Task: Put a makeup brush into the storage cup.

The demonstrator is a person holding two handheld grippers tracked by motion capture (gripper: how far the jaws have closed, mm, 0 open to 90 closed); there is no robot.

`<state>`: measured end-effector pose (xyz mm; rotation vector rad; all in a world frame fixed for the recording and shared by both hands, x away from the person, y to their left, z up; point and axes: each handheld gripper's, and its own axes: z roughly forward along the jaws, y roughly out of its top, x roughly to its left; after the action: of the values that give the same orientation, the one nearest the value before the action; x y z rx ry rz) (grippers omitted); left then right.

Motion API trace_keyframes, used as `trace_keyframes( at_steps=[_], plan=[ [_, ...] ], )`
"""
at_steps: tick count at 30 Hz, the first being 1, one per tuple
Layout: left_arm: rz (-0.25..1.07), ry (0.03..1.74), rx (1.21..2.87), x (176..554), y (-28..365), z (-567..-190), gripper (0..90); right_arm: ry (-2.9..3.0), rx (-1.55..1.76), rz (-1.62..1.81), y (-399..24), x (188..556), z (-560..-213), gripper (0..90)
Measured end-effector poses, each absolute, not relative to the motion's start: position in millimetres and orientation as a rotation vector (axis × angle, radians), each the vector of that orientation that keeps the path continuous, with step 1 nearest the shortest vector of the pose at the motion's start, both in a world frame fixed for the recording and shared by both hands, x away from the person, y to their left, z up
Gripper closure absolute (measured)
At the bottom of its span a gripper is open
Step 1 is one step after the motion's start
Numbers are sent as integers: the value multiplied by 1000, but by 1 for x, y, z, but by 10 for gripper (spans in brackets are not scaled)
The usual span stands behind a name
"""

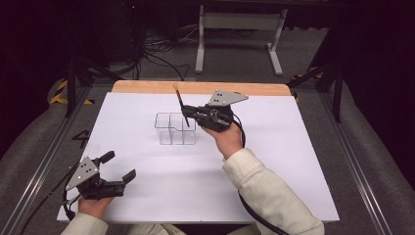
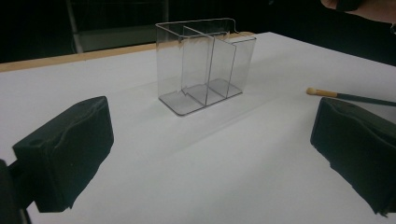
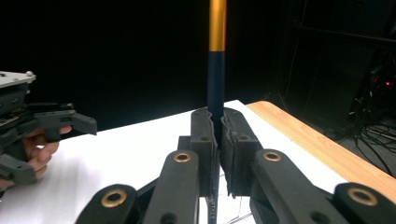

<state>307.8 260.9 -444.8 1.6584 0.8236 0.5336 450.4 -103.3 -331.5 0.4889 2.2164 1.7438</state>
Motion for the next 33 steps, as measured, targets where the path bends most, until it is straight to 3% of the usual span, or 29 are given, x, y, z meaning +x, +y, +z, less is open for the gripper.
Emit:
trace_keyframes(
  at_steps=[33],
  plan=[
    [528,827,1662,309,261,-446,2,2141,580,1736,-81,478,-341,841]
  ],
)
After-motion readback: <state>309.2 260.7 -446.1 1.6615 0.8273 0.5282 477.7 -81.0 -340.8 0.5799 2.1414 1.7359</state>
